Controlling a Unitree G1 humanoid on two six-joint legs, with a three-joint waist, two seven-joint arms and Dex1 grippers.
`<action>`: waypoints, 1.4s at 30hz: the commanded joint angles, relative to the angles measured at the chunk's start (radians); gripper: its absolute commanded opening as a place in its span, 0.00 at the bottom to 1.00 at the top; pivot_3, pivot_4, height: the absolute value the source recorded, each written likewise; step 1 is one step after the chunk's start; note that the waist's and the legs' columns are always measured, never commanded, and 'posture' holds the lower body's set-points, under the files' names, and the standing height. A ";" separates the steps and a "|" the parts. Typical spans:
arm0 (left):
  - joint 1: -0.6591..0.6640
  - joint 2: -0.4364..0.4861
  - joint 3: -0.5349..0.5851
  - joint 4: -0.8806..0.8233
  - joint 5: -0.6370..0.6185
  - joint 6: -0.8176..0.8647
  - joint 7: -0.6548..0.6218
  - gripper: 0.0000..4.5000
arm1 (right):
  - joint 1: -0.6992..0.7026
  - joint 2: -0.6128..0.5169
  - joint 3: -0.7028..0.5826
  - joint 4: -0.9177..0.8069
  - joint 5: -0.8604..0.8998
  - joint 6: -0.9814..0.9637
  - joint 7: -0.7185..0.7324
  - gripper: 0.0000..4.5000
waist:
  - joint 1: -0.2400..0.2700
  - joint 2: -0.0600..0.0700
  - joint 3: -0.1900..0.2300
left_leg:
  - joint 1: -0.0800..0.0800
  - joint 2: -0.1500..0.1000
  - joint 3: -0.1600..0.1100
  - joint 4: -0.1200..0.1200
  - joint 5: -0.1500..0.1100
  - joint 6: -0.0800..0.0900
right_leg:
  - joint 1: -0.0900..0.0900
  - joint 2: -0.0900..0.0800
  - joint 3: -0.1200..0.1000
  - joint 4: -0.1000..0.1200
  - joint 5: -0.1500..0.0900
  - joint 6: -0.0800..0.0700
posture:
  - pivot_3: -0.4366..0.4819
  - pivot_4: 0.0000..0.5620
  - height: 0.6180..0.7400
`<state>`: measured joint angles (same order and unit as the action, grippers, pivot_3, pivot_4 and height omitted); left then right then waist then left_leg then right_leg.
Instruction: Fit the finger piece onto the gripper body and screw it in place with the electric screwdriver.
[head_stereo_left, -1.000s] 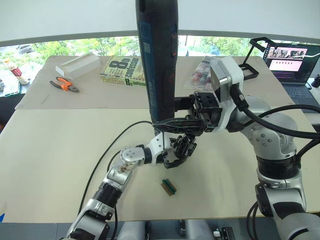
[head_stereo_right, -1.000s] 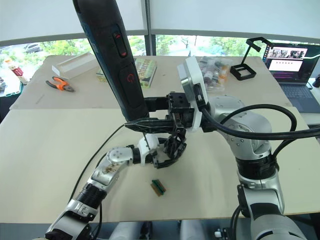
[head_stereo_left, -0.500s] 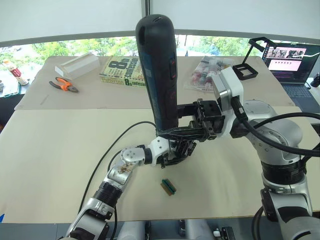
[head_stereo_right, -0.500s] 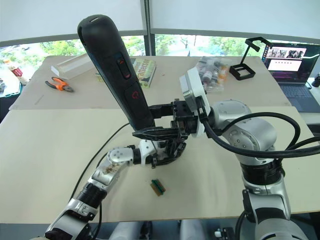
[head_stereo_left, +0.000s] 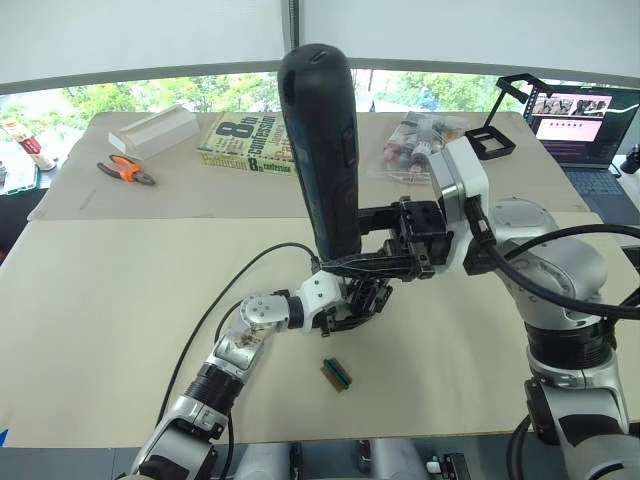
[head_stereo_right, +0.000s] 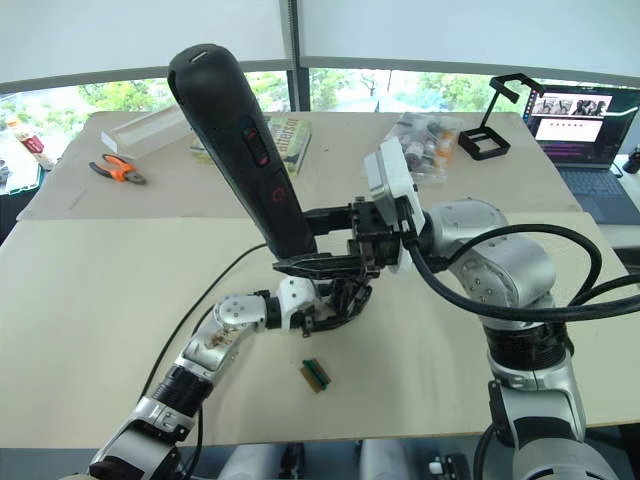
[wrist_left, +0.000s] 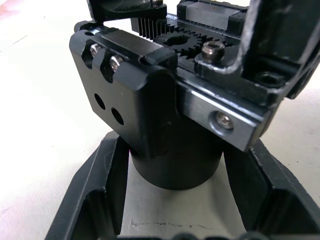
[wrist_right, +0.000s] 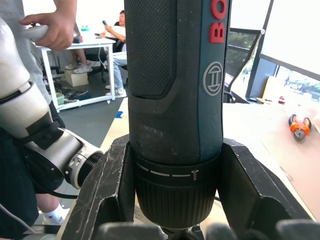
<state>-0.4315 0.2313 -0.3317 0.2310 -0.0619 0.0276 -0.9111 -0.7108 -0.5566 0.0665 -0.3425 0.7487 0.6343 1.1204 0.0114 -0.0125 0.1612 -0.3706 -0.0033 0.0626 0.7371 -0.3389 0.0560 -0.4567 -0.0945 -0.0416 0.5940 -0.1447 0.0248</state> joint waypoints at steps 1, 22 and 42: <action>0.005 0.000 -0.005 -0.025 -0.009 -0.002 -0.011 0.50 | -0.003 0.001 -0.023 -0.017 -0.002 -0.047 0.006 0.42 | 0.000 0.000 0.000 | 0.000 0.000 0.000 0.000 0.000 0.000 | 0.000 0.000 0.000 0.000 0.000 0.000 | 0.48 0.27 1.00; 0.004 0.013 -0.001 -0.037 -0.018 0.009 -0.014 0.50 | 0.026 0.019 0.004 0.020 -0.071 -0.113 0.045 0.42 | -0.002 0.000 0.000 | 0.000 0.000 0.000 0.000 0.000 0.000 | 0.000 0.000 0.000 0.000 0.000 0.000 | 0.48 0.27 1.00; 0.010 0.016 -0.001 -0.051 -0.019 0.017 -0.010 0.50 | 0.025 0.021 0.013 0.045 -0.101 -0.145 0.067 0.42 | -0.001 0.000 0.000 | 0.000 0.000 0.000 0.000 0.000 0.000 | 0.000 0.000 0.000 0.000 0.000 0.000 | 0.48 0.27 1.00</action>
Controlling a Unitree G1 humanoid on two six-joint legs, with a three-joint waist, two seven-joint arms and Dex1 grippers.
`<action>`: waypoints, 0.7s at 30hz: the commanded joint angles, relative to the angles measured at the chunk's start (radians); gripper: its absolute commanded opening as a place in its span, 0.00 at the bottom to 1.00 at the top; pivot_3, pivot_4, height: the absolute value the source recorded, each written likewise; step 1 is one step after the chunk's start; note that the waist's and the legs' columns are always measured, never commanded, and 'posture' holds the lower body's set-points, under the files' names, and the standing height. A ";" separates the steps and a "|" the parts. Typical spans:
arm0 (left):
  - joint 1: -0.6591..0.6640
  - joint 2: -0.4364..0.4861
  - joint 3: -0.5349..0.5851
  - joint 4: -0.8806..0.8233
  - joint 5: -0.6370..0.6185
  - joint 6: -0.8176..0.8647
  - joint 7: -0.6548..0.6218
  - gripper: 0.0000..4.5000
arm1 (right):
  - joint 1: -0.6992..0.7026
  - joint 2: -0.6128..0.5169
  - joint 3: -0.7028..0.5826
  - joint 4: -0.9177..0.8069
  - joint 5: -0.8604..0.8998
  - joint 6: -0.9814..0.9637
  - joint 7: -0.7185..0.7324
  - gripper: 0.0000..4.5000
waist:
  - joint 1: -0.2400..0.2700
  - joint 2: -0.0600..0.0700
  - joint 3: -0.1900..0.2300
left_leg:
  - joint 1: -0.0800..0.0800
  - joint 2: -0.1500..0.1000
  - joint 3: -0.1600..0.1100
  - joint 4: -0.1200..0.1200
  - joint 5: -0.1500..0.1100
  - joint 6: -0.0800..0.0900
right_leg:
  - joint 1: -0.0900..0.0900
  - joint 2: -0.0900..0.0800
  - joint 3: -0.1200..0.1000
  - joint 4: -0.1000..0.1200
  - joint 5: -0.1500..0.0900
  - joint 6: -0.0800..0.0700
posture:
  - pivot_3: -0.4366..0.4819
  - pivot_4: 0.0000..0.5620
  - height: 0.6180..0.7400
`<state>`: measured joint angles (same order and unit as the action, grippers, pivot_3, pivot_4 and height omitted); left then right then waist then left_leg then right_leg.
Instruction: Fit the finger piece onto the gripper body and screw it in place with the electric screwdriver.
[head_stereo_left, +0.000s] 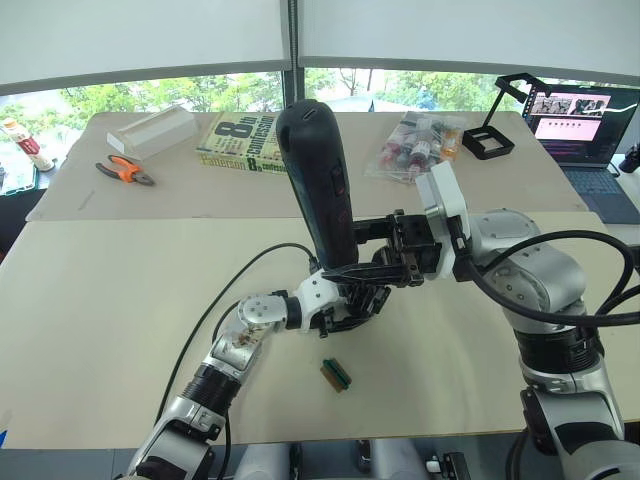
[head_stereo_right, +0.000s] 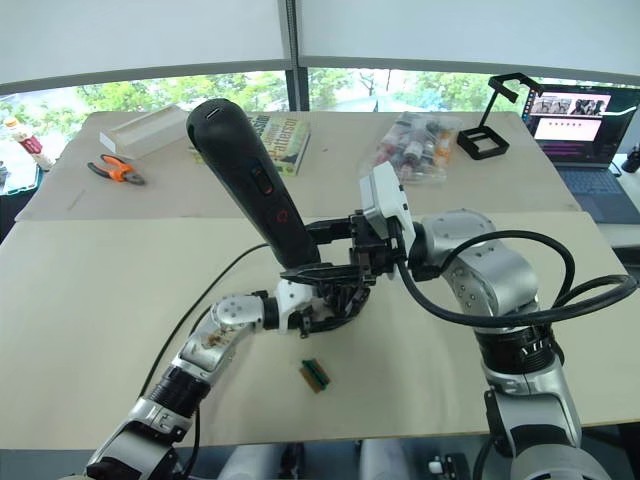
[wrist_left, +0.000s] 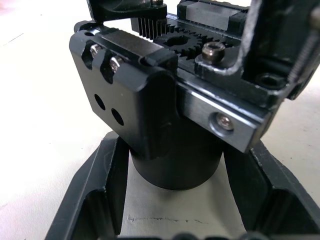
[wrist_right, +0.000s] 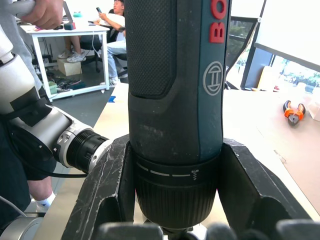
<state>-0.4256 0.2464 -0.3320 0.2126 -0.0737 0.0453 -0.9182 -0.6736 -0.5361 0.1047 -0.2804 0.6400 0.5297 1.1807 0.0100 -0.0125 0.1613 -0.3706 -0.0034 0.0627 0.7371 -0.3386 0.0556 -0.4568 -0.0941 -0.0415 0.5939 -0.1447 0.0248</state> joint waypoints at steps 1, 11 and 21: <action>0.004 0.000 -0.001 -0.032 -0.007 -0.001 -0.003 0.50 | -0.012 0.000 -0.025 -0.017 0.007 -0.041 0.008 0.42 | 0.000 0.000 0.000 | 0.000 0.000 0.000 0.000 0.000 0.000 | 0.000 0.000 0.000 0.000 0.000 0.000 | 0.48 0.27 1.00; 0.005 0.000 -0.002 -0.040 -0.010 0.004 -0.005 0.50 | -0.006 0.005 -0.023 -0.004 -0.011 -0.055 0.018 0.42 | 0.000 0.000 0.000 | 0.000 0.000 0.000 0.000 0.000 0.000 | 0.000 0.000 0.000 0.000 0.000 0.000 | 0.48 0.27 1.00; 0.006 0.003 -0.001 -0.045 -0.011 0.007 -0.006 0.50 | 0.008 0.008 -0.017 0.001 -0.020 -0.061 0.023 0.42 | 0.000 0.000 0.000 | 0.000 0.000 0.000 0.000 0.000 0.000 | 0.000 0.000 0.000 0.000 0.000 0.000 | 0.48 0.27 1.00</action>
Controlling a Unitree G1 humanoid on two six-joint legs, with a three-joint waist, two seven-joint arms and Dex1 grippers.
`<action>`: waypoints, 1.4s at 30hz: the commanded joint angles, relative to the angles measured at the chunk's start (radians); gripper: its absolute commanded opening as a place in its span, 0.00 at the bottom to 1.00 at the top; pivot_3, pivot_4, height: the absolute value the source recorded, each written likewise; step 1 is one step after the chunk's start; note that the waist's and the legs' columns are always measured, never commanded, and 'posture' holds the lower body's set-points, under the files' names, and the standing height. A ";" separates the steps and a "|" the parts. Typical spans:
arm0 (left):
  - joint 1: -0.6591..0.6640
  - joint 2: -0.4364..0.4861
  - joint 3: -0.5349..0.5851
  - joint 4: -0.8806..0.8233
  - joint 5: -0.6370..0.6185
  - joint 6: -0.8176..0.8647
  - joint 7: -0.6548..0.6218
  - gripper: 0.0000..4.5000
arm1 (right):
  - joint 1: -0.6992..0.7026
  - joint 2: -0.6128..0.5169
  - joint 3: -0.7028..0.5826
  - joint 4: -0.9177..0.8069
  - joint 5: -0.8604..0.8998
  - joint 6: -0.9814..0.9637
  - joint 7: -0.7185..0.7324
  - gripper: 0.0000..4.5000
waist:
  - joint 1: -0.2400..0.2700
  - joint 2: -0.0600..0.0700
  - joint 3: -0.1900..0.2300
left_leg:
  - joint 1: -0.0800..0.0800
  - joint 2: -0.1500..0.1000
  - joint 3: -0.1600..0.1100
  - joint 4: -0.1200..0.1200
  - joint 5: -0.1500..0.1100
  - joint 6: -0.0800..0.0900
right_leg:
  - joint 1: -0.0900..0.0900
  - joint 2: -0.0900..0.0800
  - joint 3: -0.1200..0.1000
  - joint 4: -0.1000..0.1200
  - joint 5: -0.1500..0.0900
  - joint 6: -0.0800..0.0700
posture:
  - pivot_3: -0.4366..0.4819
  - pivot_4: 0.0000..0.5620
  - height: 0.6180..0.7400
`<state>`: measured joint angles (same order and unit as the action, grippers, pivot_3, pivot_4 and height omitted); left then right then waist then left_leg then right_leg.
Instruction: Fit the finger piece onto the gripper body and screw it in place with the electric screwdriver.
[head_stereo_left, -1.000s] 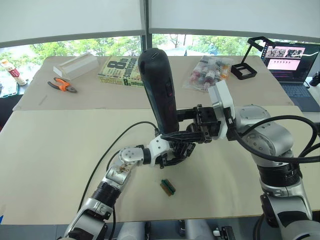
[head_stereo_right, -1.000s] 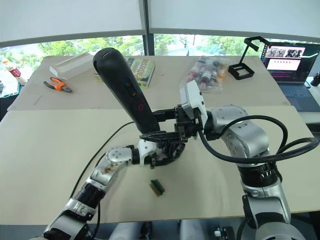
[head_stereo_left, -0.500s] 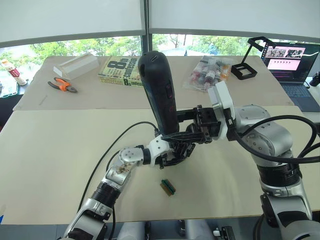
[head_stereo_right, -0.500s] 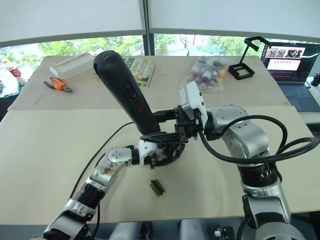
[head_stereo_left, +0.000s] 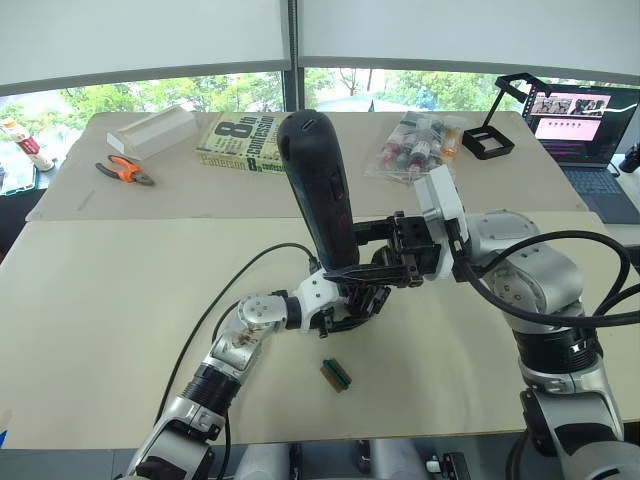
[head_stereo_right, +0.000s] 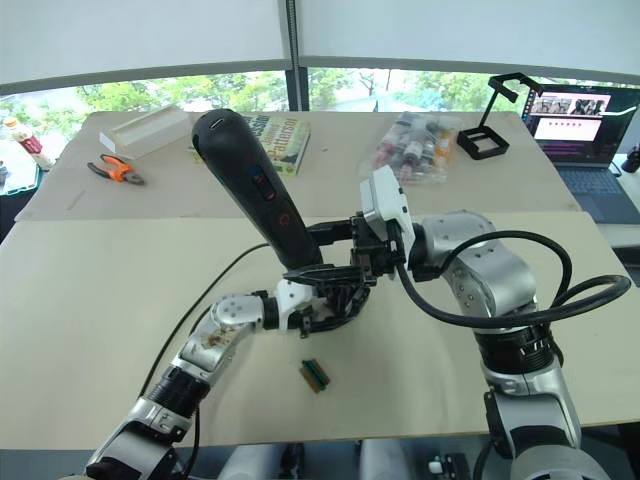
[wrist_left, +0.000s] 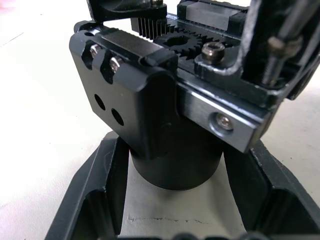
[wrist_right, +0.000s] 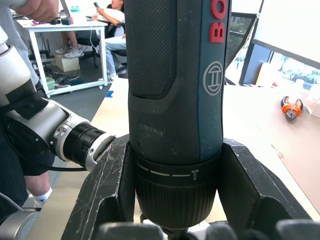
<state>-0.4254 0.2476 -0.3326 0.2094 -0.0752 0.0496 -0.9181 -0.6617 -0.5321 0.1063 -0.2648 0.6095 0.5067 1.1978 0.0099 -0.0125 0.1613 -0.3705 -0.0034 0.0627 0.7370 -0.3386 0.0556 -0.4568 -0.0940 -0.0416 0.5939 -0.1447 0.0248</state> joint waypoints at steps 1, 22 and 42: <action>0.005 0.001 -0.001 -0.043 -0.010 0.003 -0.005 0.50 | -0.001 0.004 -0.019 -0.013 0.010 -0.038 0.005 0.42 | 0.000 0.000 0.000 | 0.000 0.000 0.000 0.000 0.000 0.000 | 0.000 0.000 0.000 0.000 0.000 0.000 | 0.48 0.27 1.00; -0.010 0.005 -0.005 -0.036 -0.007 -0.008 -0.008 0.50 | 0.112 -0.026 -0.005 0.107 -0.056 -0.082 -0.038 0.42 | 0.000 -0.001 -0.003 | 0.002 0.000 0.000 0.000 0.000 0.000 | 0.002 0.000 0.000 0.000 0.000 0.000 | 0.48 0.27 1.00; -0.023 -0.002 -0.002 -0.024 0.000 -0.014 -0.007 0.50 | 0.118 -0.076 0.052 0.222 -0.141 -0.194 -0.001 0.42 | 0.000 0.000 -0.005 | 0.019 0.001 0.000 -0.006 -0.004 0.007 | 0.018 0.000 0.000 -0.001 -0.002 -0.001 | 0.48 0.27 1.00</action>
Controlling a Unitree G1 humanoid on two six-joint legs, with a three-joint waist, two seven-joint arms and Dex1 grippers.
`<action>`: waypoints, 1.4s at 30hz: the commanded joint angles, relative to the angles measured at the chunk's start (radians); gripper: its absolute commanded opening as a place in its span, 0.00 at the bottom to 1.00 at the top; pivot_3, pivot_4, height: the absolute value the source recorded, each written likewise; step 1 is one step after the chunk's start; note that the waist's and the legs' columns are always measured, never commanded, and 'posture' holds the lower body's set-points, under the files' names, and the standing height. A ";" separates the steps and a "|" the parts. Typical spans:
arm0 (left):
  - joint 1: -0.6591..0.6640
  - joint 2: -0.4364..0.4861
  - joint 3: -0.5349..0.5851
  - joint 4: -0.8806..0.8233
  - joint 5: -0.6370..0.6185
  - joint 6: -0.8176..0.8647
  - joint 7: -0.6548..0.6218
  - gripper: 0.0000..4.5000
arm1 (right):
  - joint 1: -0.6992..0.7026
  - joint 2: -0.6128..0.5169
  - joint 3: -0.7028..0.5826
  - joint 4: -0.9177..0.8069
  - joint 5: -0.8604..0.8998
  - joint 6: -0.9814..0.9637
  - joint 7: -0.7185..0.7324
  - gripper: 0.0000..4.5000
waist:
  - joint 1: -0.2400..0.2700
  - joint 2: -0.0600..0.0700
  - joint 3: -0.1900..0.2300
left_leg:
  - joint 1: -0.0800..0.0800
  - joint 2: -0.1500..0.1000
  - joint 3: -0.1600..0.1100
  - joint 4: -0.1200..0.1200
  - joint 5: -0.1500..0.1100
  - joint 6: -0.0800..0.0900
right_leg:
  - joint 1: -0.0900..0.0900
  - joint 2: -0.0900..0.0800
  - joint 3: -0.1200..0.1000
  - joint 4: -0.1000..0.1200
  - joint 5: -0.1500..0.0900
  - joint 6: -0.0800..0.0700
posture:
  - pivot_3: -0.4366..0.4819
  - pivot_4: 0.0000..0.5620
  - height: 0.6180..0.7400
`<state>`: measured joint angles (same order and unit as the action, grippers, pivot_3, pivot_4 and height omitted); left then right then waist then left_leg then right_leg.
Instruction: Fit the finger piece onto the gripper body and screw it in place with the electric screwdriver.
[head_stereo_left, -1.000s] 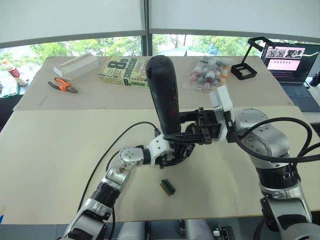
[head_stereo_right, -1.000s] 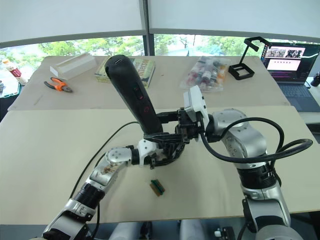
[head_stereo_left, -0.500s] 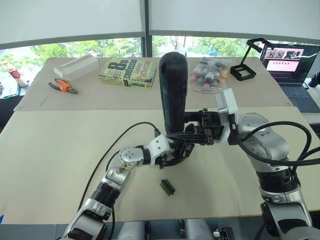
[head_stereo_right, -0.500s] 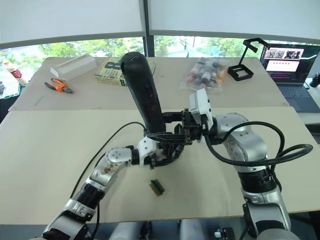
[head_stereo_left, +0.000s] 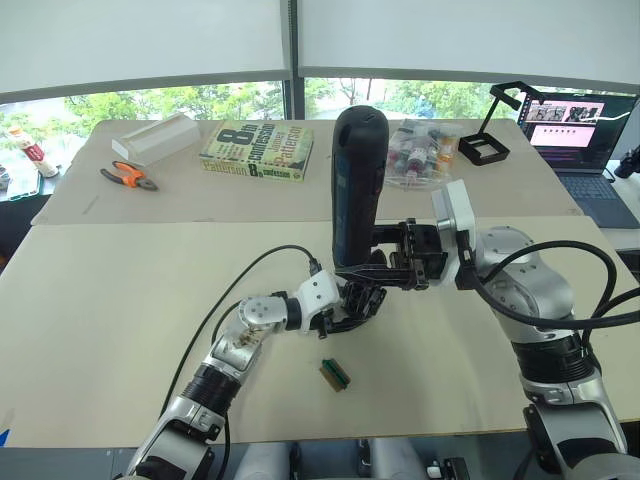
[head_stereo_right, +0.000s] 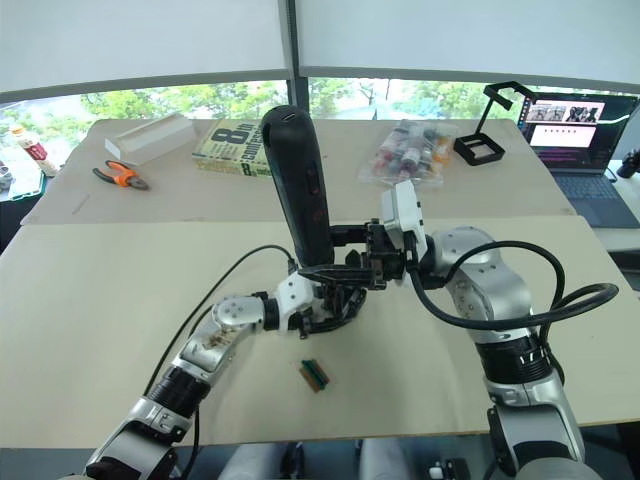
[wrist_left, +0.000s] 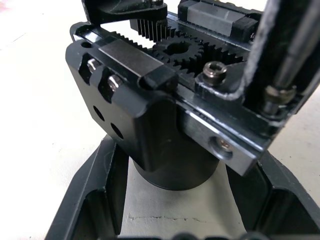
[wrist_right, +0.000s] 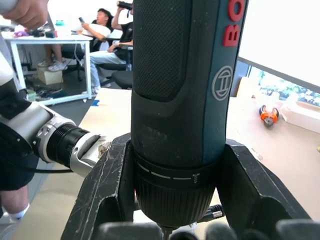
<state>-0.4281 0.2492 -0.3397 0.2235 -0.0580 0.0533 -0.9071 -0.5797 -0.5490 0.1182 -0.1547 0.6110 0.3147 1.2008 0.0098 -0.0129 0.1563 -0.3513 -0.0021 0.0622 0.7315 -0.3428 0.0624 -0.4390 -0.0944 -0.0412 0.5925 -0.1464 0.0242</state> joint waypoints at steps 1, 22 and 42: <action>-0.021 -0.003 0.005 -0.037 -0.018 -0.018 -0.018 0.50 | 0.032 -0.064 0.042 0.116 -0.143 -0.006 -0.004 0.42 | 0.000 0.000 0.000 | 0.000 0.000 0.000 0.000 0.000 0.000 | 0.000 0.000 0.000 0.000 0.000 0.000 | 0.48 0.27 1.00; -0.111 -0.046 0.001 0.062 -0.007 -0.038 -0.030 0.50 | -0.096 -0.146 0.176 0.216 -0.203 0.092 -0.040 0.42 | 0.006 0.000 -0.006 | 0.004 0.000 -0.001 0.000 0.000 0.000 | 0.003 -0.004 -0.001 -0.001 0.000 -0.001 | 0.48 0.27 1.00; -0.168 -0.041 0.016 0.133 0.002 -0.056 -0.055 0.50 | 0.029 -0.122 0.085 0.175 -0.163 0.095 -0.149 0.42 | 0.012 -0.006 -0.021 | 0.005 0.000 -0.003 -0.001 -0.001 0.001 | 0.007 -0.006 -0.004 -0.006 -0.001 -0.001 | 0.48 0.27 1.00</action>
<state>-0.5507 0.2071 -0.3519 0.4066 -0.0392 0.0486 -0.9546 -0.6418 -0.6352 0.1641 -0.0917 0.5976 0.3761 1.1326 0.0219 -0.0185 0.1349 -0.3462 -0.0016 0.0587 0.7304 -0.3434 0.0631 -0.4323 -0.1001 -0.0449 0.5860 -0.1472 0.0228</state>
